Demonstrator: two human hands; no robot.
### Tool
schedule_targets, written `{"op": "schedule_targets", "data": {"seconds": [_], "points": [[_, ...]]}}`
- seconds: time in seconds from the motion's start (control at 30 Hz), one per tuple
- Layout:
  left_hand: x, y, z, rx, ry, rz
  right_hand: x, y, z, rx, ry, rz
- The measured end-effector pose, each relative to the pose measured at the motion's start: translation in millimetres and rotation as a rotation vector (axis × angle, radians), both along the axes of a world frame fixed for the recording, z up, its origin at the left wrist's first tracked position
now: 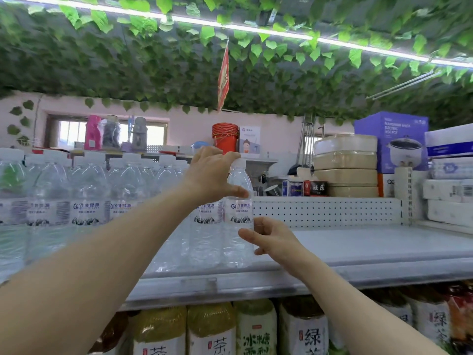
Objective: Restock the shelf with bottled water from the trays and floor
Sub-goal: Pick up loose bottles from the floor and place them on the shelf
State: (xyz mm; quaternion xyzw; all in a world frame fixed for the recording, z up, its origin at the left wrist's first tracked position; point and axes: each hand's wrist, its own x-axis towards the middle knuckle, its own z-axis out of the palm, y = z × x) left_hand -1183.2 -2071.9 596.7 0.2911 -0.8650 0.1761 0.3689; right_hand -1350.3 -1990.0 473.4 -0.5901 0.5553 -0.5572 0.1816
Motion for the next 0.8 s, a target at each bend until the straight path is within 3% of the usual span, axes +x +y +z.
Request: {"op": "schedule_targets", "data": {"seconds": [0.2, 0.5, 0.67, 0.8], "points": [[14, 21, -23, 0.008, -0.011, 0.086, 19, 24, 7, 0.106, 0.076, -0.143], [43, 111, -58, 0.221, 0.125, 0.092, 6, 119, 18, 0.104, 0.728, -0.497], [34, 196, -100, 0.385, 0.284, 0.064, -8, 209, 13, 0.076, 0.798, -0.556], [20, 281, -139, 0.467, 0.369, 0.008, -24, 296, -3, 0.09, 0.75, -0.533]]}}
